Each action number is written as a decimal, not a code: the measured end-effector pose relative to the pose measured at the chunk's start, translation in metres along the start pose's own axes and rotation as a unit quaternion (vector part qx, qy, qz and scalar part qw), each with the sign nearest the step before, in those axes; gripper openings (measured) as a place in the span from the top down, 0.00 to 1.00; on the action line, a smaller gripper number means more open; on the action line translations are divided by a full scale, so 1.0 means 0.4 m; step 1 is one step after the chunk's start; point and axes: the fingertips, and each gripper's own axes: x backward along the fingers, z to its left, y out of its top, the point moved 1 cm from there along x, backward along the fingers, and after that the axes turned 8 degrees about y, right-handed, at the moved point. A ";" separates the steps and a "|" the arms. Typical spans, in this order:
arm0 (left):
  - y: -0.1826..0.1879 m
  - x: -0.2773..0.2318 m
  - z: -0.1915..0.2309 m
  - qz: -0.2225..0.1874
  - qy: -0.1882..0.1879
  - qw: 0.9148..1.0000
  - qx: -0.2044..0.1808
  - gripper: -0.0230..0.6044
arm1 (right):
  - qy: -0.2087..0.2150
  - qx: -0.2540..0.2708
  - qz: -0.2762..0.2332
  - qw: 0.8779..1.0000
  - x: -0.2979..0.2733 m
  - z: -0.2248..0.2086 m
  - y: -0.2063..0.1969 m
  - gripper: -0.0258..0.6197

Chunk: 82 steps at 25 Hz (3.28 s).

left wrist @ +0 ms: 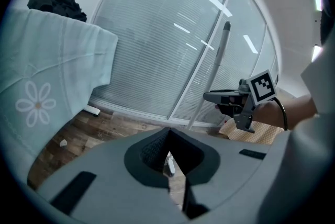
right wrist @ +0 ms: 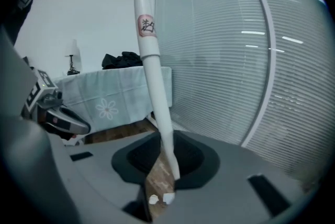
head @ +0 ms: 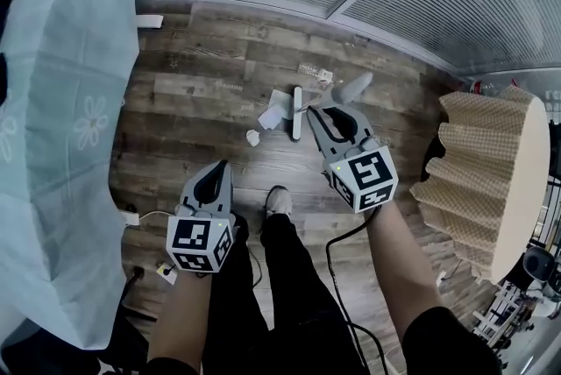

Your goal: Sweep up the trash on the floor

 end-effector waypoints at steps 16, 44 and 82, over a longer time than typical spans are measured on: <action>-0.014 0.024 0.104 -0.002 0.028 0.999 0.024 0.97 | 0.097 0.045 -0.001 0.994 -0.029 0.190 0.065 0.83; 0.024 -0.099 -0.083 0.010 0.040 0.999 0.013 0.97 | -0.125 0.085 -0.049 0.987 0.267 -0.465 0.138 0.83; -0.002 -0.018 -0.062 0.025 0.053 0.998 0.014 0.97 | 0.133 0.110 -0.026 0.985 -0.047 0.009 0.009 0.83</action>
